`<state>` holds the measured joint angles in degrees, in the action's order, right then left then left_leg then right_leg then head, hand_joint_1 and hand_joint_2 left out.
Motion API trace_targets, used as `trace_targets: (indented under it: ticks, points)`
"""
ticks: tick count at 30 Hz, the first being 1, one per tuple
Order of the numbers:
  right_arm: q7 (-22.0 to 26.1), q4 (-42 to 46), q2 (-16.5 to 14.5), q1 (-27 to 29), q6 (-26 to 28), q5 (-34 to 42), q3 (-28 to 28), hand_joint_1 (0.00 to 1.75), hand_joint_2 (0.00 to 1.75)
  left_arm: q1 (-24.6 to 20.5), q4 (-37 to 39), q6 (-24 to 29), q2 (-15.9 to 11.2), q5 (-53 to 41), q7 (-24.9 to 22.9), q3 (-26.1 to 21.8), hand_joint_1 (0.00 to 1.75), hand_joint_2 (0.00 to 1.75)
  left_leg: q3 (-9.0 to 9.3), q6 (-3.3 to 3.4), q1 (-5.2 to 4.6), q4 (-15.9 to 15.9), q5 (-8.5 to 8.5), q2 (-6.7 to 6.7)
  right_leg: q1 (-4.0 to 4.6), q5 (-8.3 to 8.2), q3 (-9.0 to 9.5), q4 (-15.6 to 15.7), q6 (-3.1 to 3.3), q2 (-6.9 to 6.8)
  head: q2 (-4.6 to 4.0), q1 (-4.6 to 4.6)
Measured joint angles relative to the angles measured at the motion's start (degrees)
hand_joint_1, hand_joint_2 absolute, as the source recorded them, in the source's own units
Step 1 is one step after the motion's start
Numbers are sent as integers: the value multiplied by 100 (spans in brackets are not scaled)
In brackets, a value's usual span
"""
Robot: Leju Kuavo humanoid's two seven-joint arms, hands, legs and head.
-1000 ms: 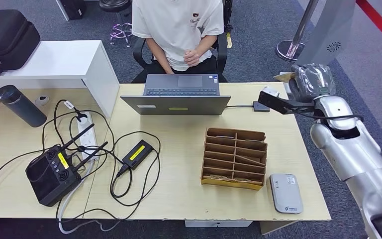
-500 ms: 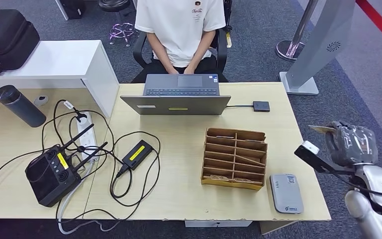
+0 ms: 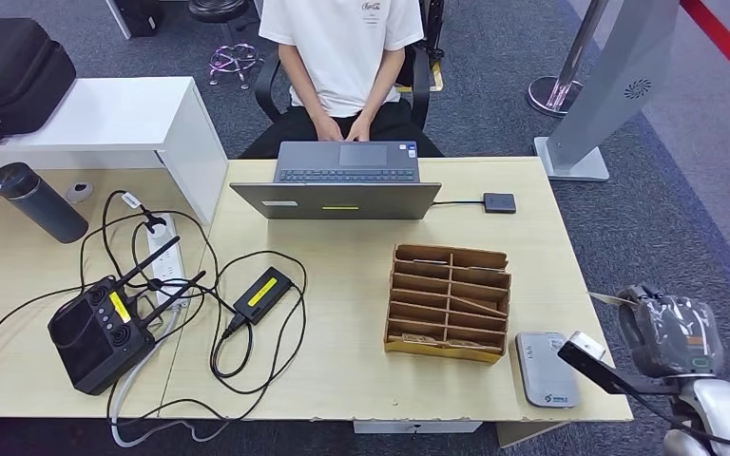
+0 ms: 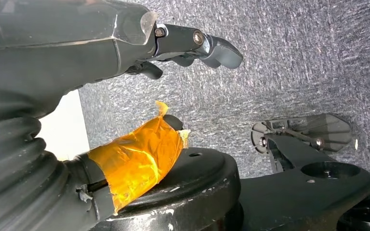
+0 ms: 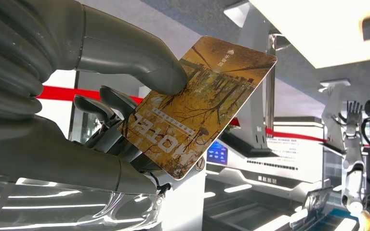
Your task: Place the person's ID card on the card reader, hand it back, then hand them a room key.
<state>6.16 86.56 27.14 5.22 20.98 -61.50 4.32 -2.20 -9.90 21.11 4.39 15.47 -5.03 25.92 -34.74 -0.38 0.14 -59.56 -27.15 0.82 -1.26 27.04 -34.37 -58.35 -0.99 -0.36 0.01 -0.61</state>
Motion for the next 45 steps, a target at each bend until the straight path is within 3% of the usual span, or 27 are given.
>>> trace_targets:
  ticks: [12, 34, 41, 45]
  points:
    - [-83, -386, -340, 212, 88, -69, 93, 175, 175, -1, 0, 0, 0, -9, 0, 0, 0, 175, 1, 0, 0, 0, 0, -2, 0, 0, 0, 0, 0, 1, -1, -1]
    - [-93, -1750, -766, 73, 458, -69, 166, 175, 175, -4, 0, 0, -1, -14, 0, 2, 0, 175, 15, -9, 1, 0, -7, -11, 0, 4, 11, 1, -1, 10, -1, 0]
    - [-93, -1800, -778, -9, 619, -18, 167, 175, 175, -5, 0, 0, -4, -57, 0, 21, 0, 175, 16, -9, 0, -1, -7, -12, -1, 3, 15, 1, -2, 11, -1, 0]
    - [-26, -1459, -776, -19, 993, 25, 113, 175, 175, -5, 0, 0, -11, -104, 0, 62, 0, 175, 13, -9, -3, -1, -6, -13, -3, 0, 12, -2, 0, 13, 0, -1]
